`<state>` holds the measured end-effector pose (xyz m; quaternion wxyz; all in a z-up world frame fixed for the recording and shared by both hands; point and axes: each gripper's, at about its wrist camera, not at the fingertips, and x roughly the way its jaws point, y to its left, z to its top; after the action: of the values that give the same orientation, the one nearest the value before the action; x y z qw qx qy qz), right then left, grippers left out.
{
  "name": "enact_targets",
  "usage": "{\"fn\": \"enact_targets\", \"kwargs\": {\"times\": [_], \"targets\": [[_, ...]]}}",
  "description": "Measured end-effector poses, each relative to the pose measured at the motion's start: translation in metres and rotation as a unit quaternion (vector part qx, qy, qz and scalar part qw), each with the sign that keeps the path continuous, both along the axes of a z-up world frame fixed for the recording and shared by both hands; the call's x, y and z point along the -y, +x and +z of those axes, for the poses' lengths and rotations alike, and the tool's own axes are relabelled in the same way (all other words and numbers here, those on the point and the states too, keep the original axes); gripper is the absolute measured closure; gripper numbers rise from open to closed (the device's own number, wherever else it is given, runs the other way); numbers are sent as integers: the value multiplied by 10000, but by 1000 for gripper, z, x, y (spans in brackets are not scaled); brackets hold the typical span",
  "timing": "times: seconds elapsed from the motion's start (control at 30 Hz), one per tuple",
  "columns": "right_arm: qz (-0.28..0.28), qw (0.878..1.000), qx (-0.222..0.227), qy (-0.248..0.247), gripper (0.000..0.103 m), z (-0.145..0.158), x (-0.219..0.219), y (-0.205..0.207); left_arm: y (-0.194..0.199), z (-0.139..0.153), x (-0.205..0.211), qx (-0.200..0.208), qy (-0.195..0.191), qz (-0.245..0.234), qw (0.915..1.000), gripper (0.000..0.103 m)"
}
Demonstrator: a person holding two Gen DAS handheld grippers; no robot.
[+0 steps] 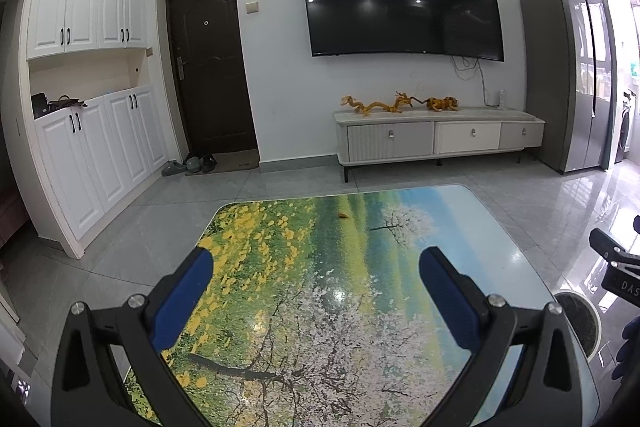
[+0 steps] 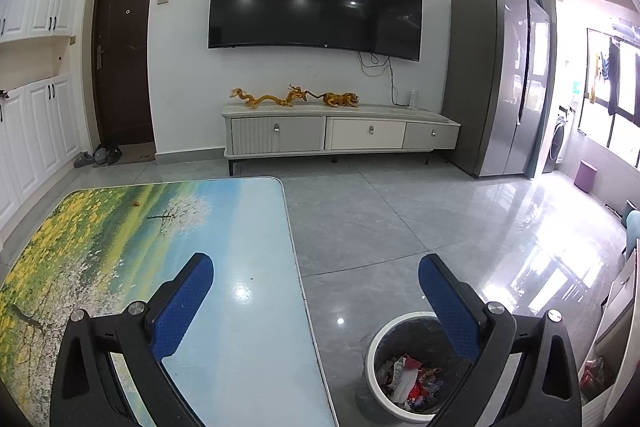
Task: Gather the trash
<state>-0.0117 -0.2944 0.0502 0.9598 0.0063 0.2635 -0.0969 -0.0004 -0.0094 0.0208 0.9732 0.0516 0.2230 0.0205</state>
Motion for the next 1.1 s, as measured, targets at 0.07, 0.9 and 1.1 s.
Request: {"fn": "enact_targets", "kwargs": {"times": [0.07, 0.9, 1.1], "targets": [[5, 10000, 1, 4, 0, 0, 0, 0, 0, 0, 1, -11, 19, -24, 10000, 0], [-47, 10000, -2, -20, 0, -2, -1, 0, 5, -4, 1, -174, -117, -119, 9997, 0], [-43, 10000, 7, -21, 0, -1, -2, 0, 6, -5, 0, -221, -156, -106, 9996, 0]]}}
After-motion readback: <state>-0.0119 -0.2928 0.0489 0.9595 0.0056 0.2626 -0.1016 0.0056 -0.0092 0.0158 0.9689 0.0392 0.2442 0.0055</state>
